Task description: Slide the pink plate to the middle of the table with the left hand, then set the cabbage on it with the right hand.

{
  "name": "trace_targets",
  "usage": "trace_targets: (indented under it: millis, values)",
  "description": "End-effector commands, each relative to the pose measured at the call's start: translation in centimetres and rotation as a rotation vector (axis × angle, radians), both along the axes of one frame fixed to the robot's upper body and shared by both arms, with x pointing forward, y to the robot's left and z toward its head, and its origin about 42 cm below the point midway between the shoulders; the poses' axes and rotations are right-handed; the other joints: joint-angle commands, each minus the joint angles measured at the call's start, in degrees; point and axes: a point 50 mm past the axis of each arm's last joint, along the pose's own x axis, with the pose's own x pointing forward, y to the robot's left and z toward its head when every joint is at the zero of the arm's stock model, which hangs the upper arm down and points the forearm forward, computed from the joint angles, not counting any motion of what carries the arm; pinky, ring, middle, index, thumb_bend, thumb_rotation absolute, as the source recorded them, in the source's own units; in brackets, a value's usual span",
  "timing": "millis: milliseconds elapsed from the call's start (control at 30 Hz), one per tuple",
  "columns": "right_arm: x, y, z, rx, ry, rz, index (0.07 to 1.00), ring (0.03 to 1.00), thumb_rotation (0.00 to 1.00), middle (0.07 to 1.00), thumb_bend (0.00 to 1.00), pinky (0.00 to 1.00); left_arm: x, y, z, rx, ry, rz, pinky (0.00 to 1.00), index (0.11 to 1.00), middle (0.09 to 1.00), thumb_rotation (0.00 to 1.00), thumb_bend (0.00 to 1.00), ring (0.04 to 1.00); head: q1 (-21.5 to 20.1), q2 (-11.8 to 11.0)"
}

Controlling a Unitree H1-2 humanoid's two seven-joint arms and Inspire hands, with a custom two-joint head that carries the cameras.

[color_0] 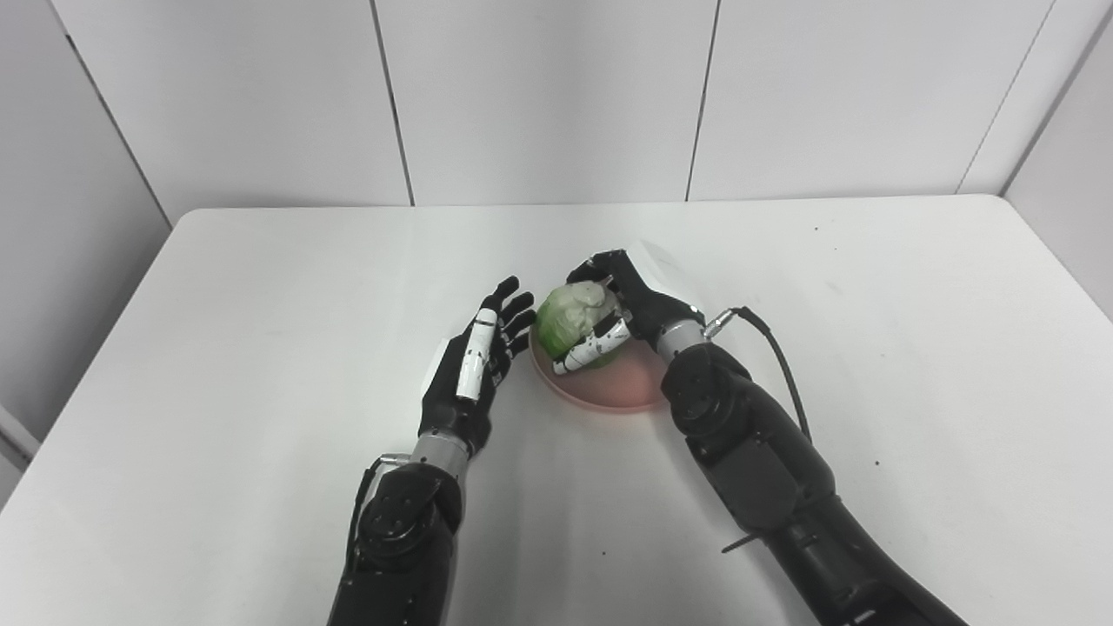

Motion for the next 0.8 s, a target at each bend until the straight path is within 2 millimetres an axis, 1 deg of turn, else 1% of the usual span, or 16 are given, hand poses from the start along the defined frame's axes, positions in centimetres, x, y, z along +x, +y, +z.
trace_targets:
  millis: [0,133,233,267,333,367,400,433,500,533,600,633,667,700,733,767]
  values:
    - [0.7,0.3,2.1,-0.02,-0.096,0.021,0.549,0.375,0.0,0.488,0.51,0.34,-0.5,0.4,-1.2,0.014,0.067,-0.011,0.9,0.892,0.904,1.0,0.41,0.895,-0.2,0.14]
    - [0.5,0.2,2.0,-0.047,-0.092,0.025,0.525,0.387,0.0,0.5,0.51,0.35,-0.5,0.5,-1.1,0.014,0.067,-0.01,0.9,0.89,0.903,1.0,0.41,0.894,-0.22,0.34]
    - [0.3,0.0,2.1,-0.082,-0.073,0.037,0.501,0.406,0.0,0.504,0.52,0.39,-0.5,0.5,-1.1,0.016,0.066,-0.013,0.9,0.89,0.903,1.0,0.42,0.894,-0.39,0.43]
    - [0.3,0.0,2.2,-0.094,-0.06,0.042,0.501,0.409,0.0,0.501,0.52,0.39,-0.5,0.6,-1.1,0.015,0.066,-0.012,0.9,0.89,0.903,1.0,0.42,0.894,-0.42,0.44]
    - [0.1,-0.1,2.4,-0.123,-0.039,0.06,0.535,0.404,0.0,0.493,0.52,0.4,-0.5,0.6,-1.1,0.012,0.066,-0.011,0.9,0.892,0.904,1.0,0.42,0.895,-0.44,0.47]
    - [0.0,-0.1,2.5,-0.14,-0.03,0.071,0.523,0.487,0.0,0.484,0.52,0.43,-0.5,0.6,-1.1,0.012,0.065,-0.011,0.9,0.892,0.903,1.0,0.42,0.895,-0.44,0.47]
    - [-0.1,-0.2,2.7,-0.153,-0.02,0.081,0.608,0.536,0.06,0.568,0.68,0.46,-0.5,0.6,-1.1,0.013,0.065,-0.011,0.9,0.891,0.903,1.0,0.42,0.895,-0.49,0.47]
    - [-0.2,-0.2,2.8,-0.161,-0.013,0.087,0.684,0.591,0.13,0.65,0.8,0.49,-0.5,0.6,-1.1,0.013,0.065,-0.011,0.9,0.892,0.903,1.0,0.42,0.896,-0.49,0.47]
    - [-0.5,-0.2,3.1,-0.185,0.011,0.095,0.8,0.684,0.28,0.762,0.89,0.54,-0.5,0.7,-1.1,0.014,0.063,-0.012,0.9,0.89,0.905,1.0,0.42,0.897,-0.58,0.49]
    - [-0.7,-0.3,3.2,-0.199,0.016,0.102,0.888,0.748,0.41,0.831,0.94,0.57,-0.5,0.7,-1.0,0.012,0.063,-0.01,0.9,0.886,0.905,1.0,0.42,0.895,-0.78,0.48]
    - [-1.0,-0.3,3.5,-0.204,0.026,0.119,0.928,0.776,0.47,0.86,0.97,0.58,-0.5,0.7,-1.0,0.01,0.067,-0.004,0.9,0.885,0.904,1.0,0.42,0.894,-1.21,0.46]
    - [-1.2,-0.4,3.5,-0.2,0.031,0.129,0.971,0.861,0.54,0.926,0.99,0.68,-0.5,0.7,-0.9,0.008,0.069,0.0,0.89,0.881,0.902,1.0,0.42,0.891,-1.21,0.46]
    - [-1.3,-0.6,3.5,-0.192,0.031,0.147,0.985,0.89,0.56,0.949,0.99,0.71,-0.5,0.7,-0.9,0.007,0.072,0.002,0.88,0.879,0.901,1.0,0.42,0.89,-1.44,0.4]
    - [-1.4,-0.7,3.5,-0.184,0.029,0.161,0.993,0.944,0.6,0.974,1.0,0.82,-0.5,0.8,-0.9,0.007,0.074,0.003,0.88,0.883,0.902,1.0,0.43,0.892,-1.51,0.38]
    - [-1.5,-0.9,3.4,-0.173,0.025,0.171,0.997,0.977,0.64,0.99,1.0,0.9,-0.6,0.8,-0.8,0.007,0.075,0.002,0.88,0.887,0.903,1.0,0.43,0.894,-1.56,0.31]
    - [-1.6,-1.1,3.4,-0.161,0.022,0.178,0.999,0.989,0.66,0.995,1.0,0.94,-0.6,0.8,-0.8,0.007,0.076,0.003,0.88,0.887,0.903,1.0,0.43,0.895,-1.63,0.28]
